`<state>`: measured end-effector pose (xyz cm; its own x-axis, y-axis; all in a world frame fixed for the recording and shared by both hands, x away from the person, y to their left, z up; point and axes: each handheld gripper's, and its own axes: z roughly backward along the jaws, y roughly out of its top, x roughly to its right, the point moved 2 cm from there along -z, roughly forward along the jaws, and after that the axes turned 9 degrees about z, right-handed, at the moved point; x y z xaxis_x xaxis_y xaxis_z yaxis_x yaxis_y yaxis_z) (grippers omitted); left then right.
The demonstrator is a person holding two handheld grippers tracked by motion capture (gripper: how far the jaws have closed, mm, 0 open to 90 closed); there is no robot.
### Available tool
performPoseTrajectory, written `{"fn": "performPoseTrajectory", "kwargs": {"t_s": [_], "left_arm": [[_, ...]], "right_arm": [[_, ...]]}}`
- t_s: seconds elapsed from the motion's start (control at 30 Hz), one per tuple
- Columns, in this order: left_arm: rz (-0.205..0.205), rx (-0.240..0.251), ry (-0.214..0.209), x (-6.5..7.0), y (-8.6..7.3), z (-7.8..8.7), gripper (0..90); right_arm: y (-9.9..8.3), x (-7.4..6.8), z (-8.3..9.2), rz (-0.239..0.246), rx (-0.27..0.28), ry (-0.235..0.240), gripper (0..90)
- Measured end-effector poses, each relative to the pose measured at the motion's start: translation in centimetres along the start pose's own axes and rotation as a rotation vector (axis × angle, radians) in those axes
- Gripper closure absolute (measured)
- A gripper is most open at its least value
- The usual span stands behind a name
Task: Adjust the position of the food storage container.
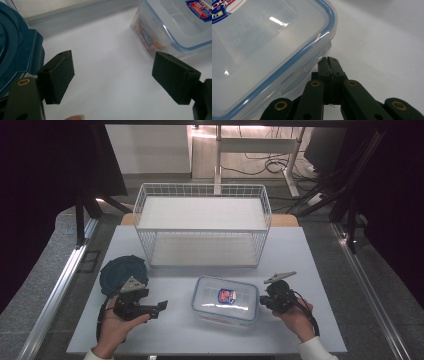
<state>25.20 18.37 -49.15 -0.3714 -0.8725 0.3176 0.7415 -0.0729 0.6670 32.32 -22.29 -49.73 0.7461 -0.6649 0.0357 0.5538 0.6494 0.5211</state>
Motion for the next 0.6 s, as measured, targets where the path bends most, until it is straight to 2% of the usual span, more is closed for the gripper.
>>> {"fn": "performPoseTrajectory", "kwargs": {"t_s": [0.27,0.6], "left_arm": [[0.006,0.007,0.000,-0.3,0.0,0.2,17.7],[0.005,0.004,0.004,-0.3,0.0,0.2,17.7]], "right_arm": [[2.5,-0.9,-2.2,0.034,-0.007,0.029,89.2],[4.6,-1.6,-3.2,0.054,0.008,0.034,89.2]]}}
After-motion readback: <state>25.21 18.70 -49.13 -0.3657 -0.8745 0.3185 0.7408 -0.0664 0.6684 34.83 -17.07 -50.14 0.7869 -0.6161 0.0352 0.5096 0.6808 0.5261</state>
